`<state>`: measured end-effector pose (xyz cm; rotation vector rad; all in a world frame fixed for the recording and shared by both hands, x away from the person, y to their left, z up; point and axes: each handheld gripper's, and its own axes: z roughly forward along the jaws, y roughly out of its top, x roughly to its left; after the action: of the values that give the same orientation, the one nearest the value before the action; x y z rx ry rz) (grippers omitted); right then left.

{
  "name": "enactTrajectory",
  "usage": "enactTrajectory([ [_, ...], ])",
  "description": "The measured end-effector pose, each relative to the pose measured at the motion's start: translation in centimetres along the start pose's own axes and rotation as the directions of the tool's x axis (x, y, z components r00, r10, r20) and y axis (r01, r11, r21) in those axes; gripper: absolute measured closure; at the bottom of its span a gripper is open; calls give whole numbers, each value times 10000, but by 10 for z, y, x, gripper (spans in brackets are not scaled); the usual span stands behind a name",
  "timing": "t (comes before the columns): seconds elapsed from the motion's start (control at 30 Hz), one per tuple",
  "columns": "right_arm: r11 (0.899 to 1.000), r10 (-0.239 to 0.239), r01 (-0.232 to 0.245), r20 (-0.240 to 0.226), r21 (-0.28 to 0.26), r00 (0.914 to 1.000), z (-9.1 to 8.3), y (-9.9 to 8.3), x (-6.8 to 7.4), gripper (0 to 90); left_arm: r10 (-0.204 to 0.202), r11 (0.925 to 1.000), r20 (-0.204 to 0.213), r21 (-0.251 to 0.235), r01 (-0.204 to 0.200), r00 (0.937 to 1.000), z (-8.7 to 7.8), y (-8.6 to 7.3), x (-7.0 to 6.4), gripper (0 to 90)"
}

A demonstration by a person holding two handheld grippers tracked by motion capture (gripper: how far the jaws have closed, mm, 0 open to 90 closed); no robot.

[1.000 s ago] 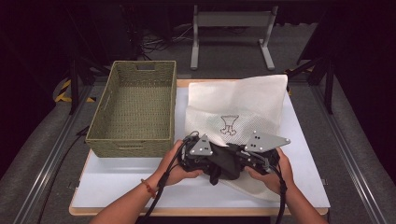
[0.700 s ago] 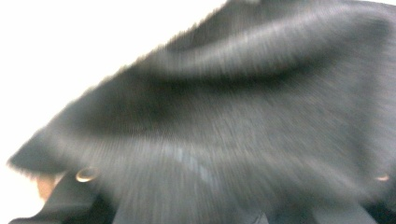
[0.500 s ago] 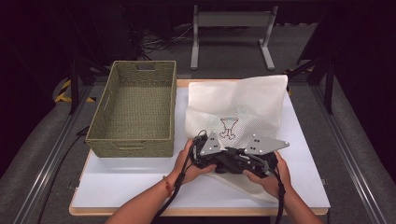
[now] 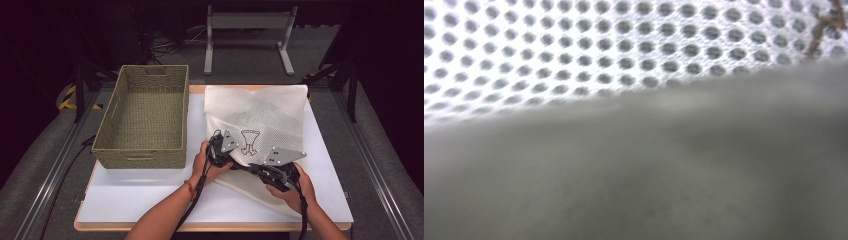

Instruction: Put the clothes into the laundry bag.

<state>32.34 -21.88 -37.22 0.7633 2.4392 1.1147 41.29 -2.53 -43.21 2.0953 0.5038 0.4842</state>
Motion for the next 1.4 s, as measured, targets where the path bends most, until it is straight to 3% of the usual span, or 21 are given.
enactTrajectory([
  [0.13,9996,58,-58,17,260,10000,7,-8,-2,882,-31,10000,614,30,29,9981,-12,-3,-2,620],
  [0.2,9998,72,-73,33,204,10000,7,-10,-3,881,-99,9999,1196,-12,101,9928,-21,-6,-2,500],
  [0.27,10000,60,-60,12,62,10000,5,-10,-2,881,59,10000,1724,-11,-58,9850,-29,-12,-2,427],
  [0.3,10000,58,-58,49,-21,10000,4,-10,-2,881,207,9998,1798,-17,-207,9835,-33,-14,-1,342],
  [0.33,10000,44,-44,56,-41,10000,3,-9,-1,881,196,9998,1786,-108,-179,9837,-38,-17,0,325],
  [0.4,10000,22,-22,94,-91,10000,2,-9,1,881,10,9999,2342,-158,27,9722,-43,-19,1,259],
  [0.43,10000,22,-22,94,-91,10000,2,-9,1,881,10,9999,2342,-158,27,9722,-43,-19,1,248],
  [0.5,9999,41,-40,89,-119,10000,2,-8,2,881,213,9995,2578,176,-268,9660,-41,-16,-4,227],
  [0.53,9999,40,-39,89,-135,10000,2,-8,2,881,351,9978,2560,450,-482,9660,-38,-15,-8,217],
  [0.6,10000,-10,10,-20,-81,10000,3,-9,3,881,564,9899,1977,1168,-807,9786,-26,-15,-13,271],
  [0.63,10000,-10,10,-20,-81,10000,3,-9,3,881,564,9899,1977,1168,-807,9786,-26,-15,-13,287],
  [0.7,10000,51,-52,-88,-82,9999,4,-9,3,881,177,9838,1872,1722,-505,9822,-12,-16,-11,304],
  [0.73,10000,61,-62,-84,-73,9999,5,-9,3,880,96,9804,1869,1916,-461,9823,-6,-16,-9,360],
  [0.83,10000,23,-23,-93,-27,10000,7,-10,4,880,-516,9823,2330,1874,72,9711,6,-15,-2,503],
  [0.87,10000,36,-36,-113,-31,9999,7,-10,4,880,-425,9833,2402,1818,-19,9698,8,-14,-2,570],
  [1.0,9998,213,-213,-190,6,9996,8,-13,1,880,-195,9846,2198,1737,-194,9754,12,-7,-4,719],
  [1.13,9993,343,-349,-325,-163,9989,6,-12,0,881,-101,9939,1950,1094,-115,9808,3,-1,-1,779],
  [1.17,9993,343,-349,-325,-163,9989,6,-12,0,881,-101,9939,1950,1094,-115,9808,3,-1,-1,791],
  [1.23,9986,326,-340,-333,-414,9989,2,-8,2,881,-225,9981,2082,600,101,9778,-7,3,1,795],
  [1.33,9974,237,-260,-353,-665,9991,-2,-1,4,882,91,9999,1603,-78,-79,9870,-20,12,2,811],
  [1.4,9961,135,-172,-423,-862,9990,-6,4,7,882,23,9988,1363,-496,45,9907,-26,17,2,815],
])
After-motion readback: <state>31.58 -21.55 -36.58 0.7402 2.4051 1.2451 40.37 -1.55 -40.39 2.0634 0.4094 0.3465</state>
